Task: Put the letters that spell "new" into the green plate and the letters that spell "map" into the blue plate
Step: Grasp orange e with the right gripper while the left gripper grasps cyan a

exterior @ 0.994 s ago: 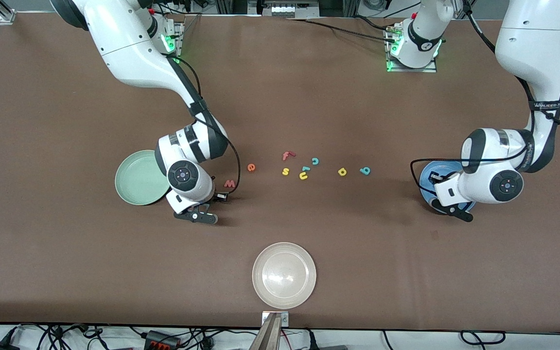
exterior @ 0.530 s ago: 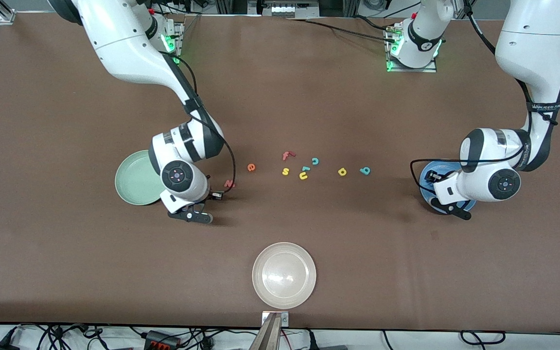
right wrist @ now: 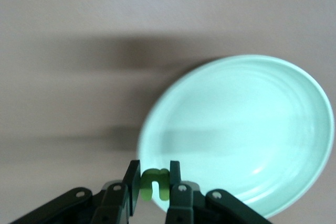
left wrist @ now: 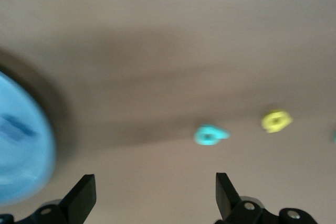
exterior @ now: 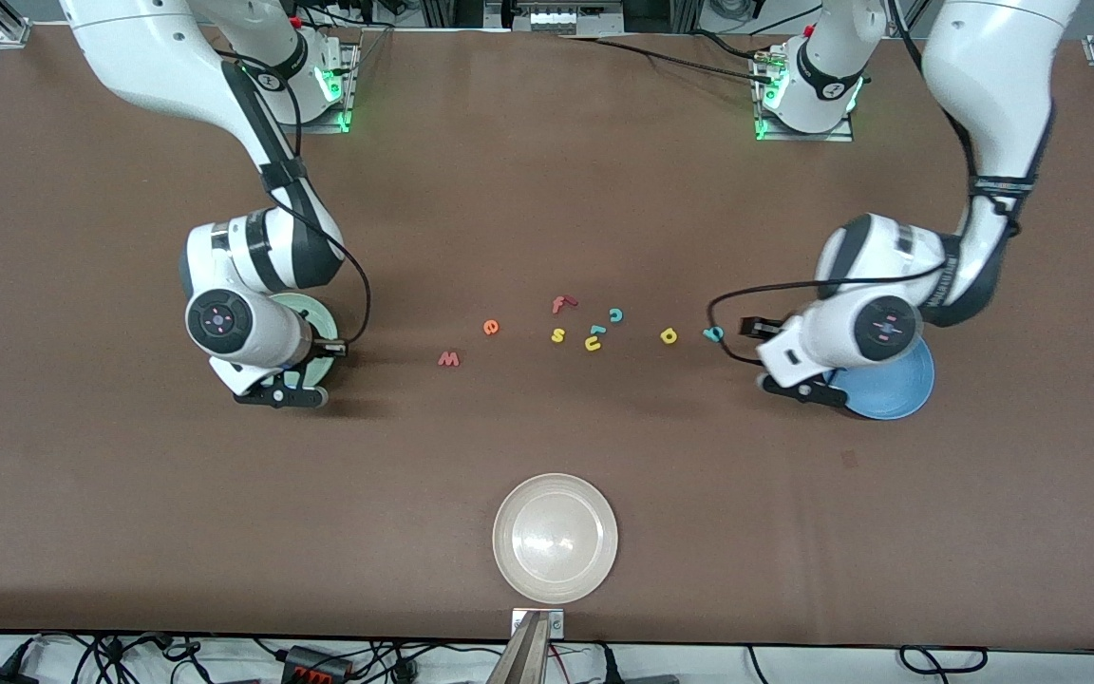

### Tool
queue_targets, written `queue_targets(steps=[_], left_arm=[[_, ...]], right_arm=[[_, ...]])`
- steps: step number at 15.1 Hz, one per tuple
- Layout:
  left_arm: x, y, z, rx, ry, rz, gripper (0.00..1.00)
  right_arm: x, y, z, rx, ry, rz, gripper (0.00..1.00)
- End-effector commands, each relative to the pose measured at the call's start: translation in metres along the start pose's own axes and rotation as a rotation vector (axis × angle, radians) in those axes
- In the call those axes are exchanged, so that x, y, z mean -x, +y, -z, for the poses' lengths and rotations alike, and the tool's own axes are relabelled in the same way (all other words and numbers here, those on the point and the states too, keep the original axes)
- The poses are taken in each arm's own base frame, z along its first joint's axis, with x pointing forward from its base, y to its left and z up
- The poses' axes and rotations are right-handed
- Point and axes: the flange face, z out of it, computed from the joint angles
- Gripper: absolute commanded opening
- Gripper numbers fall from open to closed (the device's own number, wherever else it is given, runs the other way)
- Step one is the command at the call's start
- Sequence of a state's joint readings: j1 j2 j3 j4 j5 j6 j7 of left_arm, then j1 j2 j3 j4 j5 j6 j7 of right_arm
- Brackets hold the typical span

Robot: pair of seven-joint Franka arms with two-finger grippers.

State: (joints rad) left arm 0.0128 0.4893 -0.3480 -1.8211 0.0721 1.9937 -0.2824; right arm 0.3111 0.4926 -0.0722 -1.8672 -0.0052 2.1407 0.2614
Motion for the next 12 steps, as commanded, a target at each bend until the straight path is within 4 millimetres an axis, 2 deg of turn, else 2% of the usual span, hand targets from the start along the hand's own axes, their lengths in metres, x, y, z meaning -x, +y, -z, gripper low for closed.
queue_targets(steps=[1,4,6,8,9,10,12], left_arm=[[0.002,0.021,-0.007,0.019,0.01,0.223,1.0],[0.004,0.04,-0.026,0.038,0.0,0.386,1.0],[0.008,0.051,-0.045,0.028,-0.029,0.522,1.0],[0.006,0.039,-0.047,0.031,-0.037,0.57,1.0],[0.002,0.025,-0.049,0.038,-0.043,0.593,1.0],[-0.001,0.02,-0.053,0.033,-0.062,0.601,1.0],[0.0,0.012,-0.061,0.005,-0.086,0.588,1.0]], right_arm=[[0.028,0.034,-0.005,-0.004,-0.003,0.051,0.07],[0.025,0.065,-0.023,-0.017,0.003,0.069,0.1],[0.023,0.068,-0.044,-0.019,0.02,0.071,0.13],[0.017,0.066,-0.059,-0.021,0.034,0.066,0.24],[0.014,0.064,-0.061,-0.023,0.046,0.054,0.62],[0.011,0.065,-0.054,-0.029,0.054,0.04,1.0],[0.005,0.057,-0.026,-0.034,0.08,0.039,1.0]])
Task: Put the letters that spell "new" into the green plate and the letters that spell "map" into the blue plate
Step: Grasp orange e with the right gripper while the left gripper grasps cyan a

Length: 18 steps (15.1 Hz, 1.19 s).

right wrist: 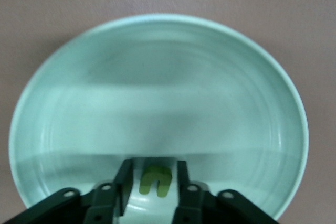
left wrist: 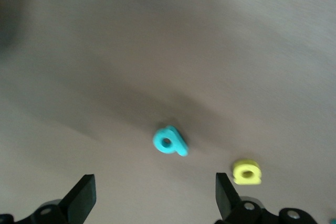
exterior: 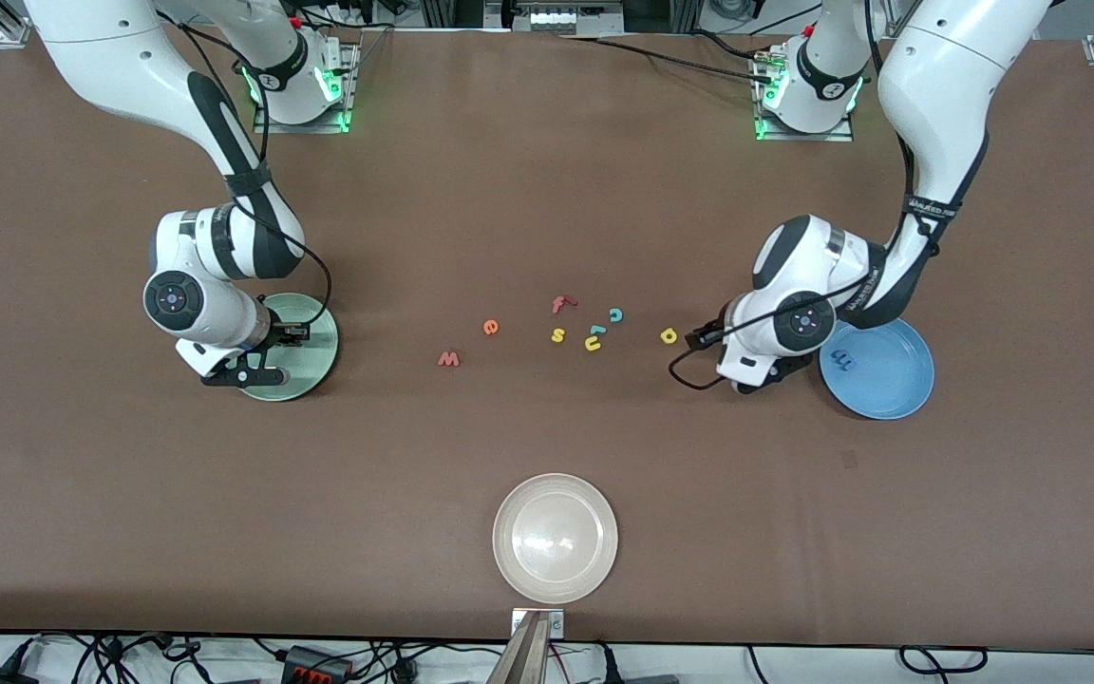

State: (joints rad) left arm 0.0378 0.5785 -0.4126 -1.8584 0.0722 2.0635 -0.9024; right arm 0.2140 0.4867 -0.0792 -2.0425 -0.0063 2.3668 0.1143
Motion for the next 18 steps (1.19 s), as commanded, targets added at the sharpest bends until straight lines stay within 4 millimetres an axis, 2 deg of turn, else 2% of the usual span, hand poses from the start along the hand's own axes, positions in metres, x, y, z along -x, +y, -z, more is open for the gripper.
queue_targets(steps=[1,3,5,8,10,12,15,17,18], left_arm=[[-0.007,-0.008,-0.008,-0.025,-0.019,0.008,1.0],[-0.006,0.002,-0.02,0.01,-0.006,0.049,1.0],[-0.005,0.0,-0.028,0.05,0.017,0.153,1.0],[0.003,-0.007,-0.036,0.122,0.071,0.194,0.99],[0.003,-0.008,-0.037,0.126,0.075,0.194,0.83],[0.006,-0.008,-0.04,0.123,0.072,0.192,0.61],[0.007,-0.008,-0.041,0.121,0.071,0.191,0.45],[0.006,-0.009,-0.041,0.12,0.071,0.194,0.34],[0.005,-0.01,-0.041,0.12,0.071,0.195,0.32]], right_arm=[[-0.012,-0.015,0.048,-0.004,0.017,-0.006,1.0],[-0.022,-0.036,0.083,0.004,-0.012,-0.005,1.0],[-0.023,-0.074,0.104,0.012,-0.015,0.018,1.0],[-0.022,-0.14,0.094,0.019,0.016,-0.004,1.0],[-0.014,-0.196,0.086,0.026,0.043,-0.002,1.0],[-0.008,-0.235,0.085,0.027,0.063,-0.066,1.0],[0.011,-0.285,0.064,0.047,0.061,-0.026,1.0],[0.013,-0.315,0.057,0.03,0.099,0.014,1.0],[0.021,-0.332,0.046,0.039,0.096,0.041,1.0]])
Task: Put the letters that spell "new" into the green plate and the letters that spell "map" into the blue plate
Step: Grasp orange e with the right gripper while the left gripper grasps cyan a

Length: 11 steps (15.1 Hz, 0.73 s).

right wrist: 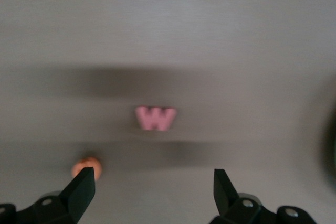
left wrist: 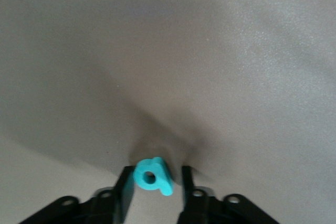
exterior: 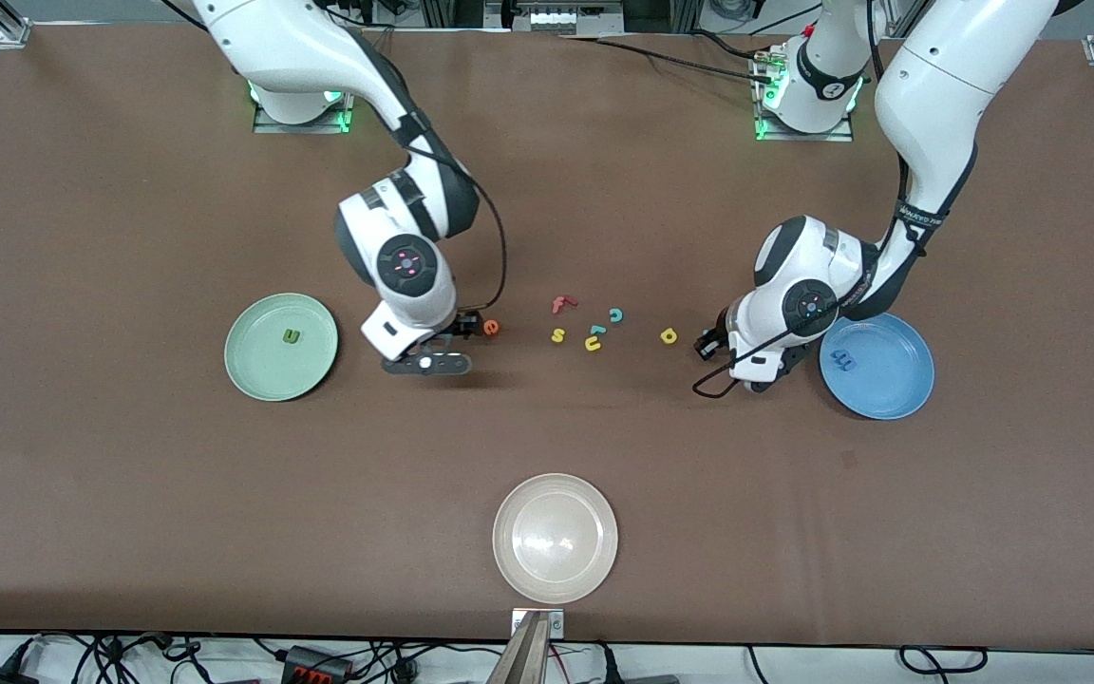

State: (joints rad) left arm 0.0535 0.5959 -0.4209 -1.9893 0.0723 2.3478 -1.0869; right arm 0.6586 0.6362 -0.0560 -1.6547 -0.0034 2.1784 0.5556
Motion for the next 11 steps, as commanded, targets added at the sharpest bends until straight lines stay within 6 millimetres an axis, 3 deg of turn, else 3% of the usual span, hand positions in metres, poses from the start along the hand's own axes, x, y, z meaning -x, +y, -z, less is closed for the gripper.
queue_targets(steps=[1,5,8,11], left_arm=[[0.003,-0.009,0.001,-0.01,0.01,0.01,0.32],[0.003,-0.009,-0.003,-0.012,0.006,0.01,0.24],[0.004,-0.009,-0.004,-0.014,0.004,0.009,0.09],[0.003,-0.007,0.008,-0.011,0.016,-0.013,0.07]], right_arm=[[0.008,-0.044,-0.016,-0.002,0.03,0.042,1.0],[0.01,-0.062,-0.032,-0.043,0.081,0.057,0.92],[0.013,-0.064,-0.042,-0.051,0.058,0.04,0.82],[0.02,-0.065,-0.049,-0.058,0.023,-0.041,0.8]])
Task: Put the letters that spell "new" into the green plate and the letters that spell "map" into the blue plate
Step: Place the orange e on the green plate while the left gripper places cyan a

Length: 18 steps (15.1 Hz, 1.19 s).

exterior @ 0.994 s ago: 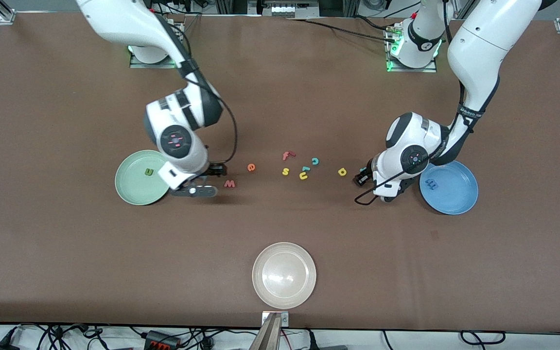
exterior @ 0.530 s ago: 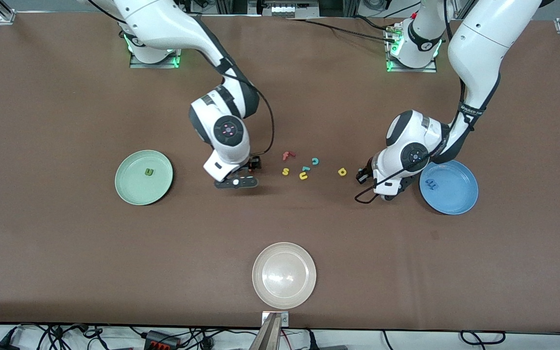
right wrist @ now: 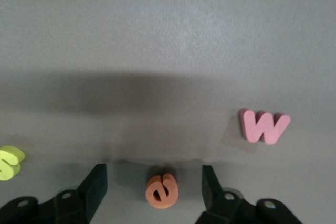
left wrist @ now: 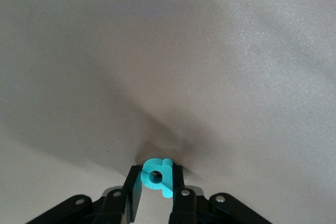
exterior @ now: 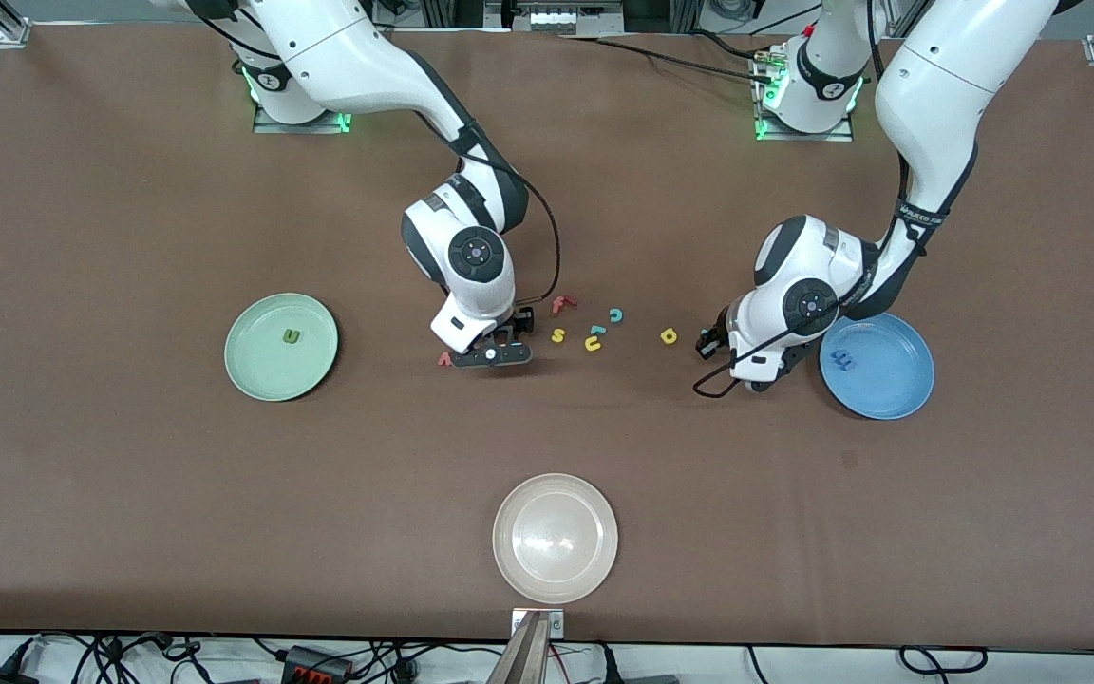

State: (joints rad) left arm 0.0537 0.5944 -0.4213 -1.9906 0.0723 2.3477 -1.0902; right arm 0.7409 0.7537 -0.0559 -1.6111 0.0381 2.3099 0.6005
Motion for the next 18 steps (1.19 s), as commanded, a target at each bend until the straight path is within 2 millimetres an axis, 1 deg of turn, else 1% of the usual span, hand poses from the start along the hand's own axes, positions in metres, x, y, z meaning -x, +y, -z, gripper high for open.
queue_targets(steps=[1,3,4,7,8,9,10,11,12,13,16,17,18], left_arm=[[0.002,-0.007,0.016,-0.014,0.025,-0.031,0.07],[-0.002,-0.009,0.031,-0.043,0.022,-0.096,0.07],[-0.008,-0.011,0.041,-0.065,0.015,-0.136,0.07],[-0.048,-0.034,0.073,-0.084,-0.003,-0.228,0.07],[-0.064,-0.047,0.081,-0.087,-0.01,-0.28,0.07],[-0.087,-0.064,0.088,-0.094,-0.006,-0.335,0.08],[-0.106,-0.081,0.092,-0.111,0.011,-0.39,0.08],[-0.123,-0.096,0.093,-0.129,0.027,-0.442,0.08],[-0.135,-0.106,0.093,-0.151,0.045,-0.492,0.08],[-0.147,-0.115,0.092,-0.176,0.062,-0.534,0.08],[-0.176,-0.132,0.076,-0.208,0.099,-0.643,0.1],[-0.185,-0.14,0.07,-0.207,0.102,-0.674,0.11],[-0.189,-0.143,0.069,-0.208,0.101,-0.702,0.17]], right_arm=[[0.004,-0.004,-0.003,-0.005,-0.019,-0.058,0.8],[0.006,-0.001,-0.007,0.001,-0.031,-0.065,0.8],[0.007,-0.001,-0.009,0.005,-0.04,-0.073,0.8],[0.013,0.0,-0.015,0.016,-0.055,-0.105,0.8],[0.015,-0.004,-0.014,0.011,-0.06,-0.103,0.79],[0.015,-0.003,-0.014,0.011,-0.062,-0.104,0.79],[0.016,-0.004,-0.013,0.014,-0.068,-0.102,0.78],[0.016,-0.003,-0.013,0.019,-0.075,-0.103,0.75],[0.016,-0.003,-0.011,0.018,-0.074,-0.103,0.72],[0.016,-0.004,-0.011,0.018,-0.074,-0.101,0.64],[0.015,-0.003,-0.011,0.018,-0.072,-0.105,0.38],[0.016,-0.003,-0.009,0.016,-0.072,-0.104,0.32],[0.015,-0.004,-0.006,0.015,-0.069,-0.105,0.22]])
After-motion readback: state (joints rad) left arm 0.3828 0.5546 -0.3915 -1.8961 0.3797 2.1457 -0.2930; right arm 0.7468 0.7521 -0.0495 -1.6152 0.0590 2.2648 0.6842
